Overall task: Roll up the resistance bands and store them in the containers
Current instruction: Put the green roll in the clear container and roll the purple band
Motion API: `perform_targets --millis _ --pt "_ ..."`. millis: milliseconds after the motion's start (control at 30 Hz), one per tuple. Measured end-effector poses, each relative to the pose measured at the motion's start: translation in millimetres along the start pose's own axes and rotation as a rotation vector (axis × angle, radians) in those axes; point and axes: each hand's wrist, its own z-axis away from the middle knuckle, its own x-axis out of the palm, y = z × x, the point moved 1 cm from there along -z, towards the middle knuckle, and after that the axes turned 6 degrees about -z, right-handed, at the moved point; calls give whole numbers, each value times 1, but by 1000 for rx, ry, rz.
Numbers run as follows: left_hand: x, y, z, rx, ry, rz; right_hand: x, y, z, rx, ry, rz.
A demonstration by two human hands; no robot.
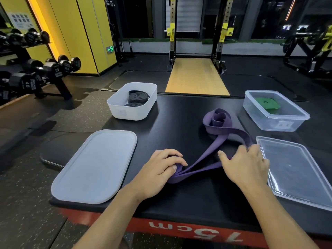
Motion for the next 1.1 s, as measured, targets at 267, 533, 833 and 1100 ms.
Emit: perform_targets --millis 267,533,833,1100 --pt "0 1 -1 6 7 4 -1 6 -11 -167 -74 -230" --pt "0 -1 -1 23 6 3 -10 -33 40 -699 172 -420" --pt "-3 0 -1 35 0 2 -11 -38 77 -997 52 -392" --pt "-2 -1 -1 14 -15 22 -2 -22 56 -1015 20 -223"
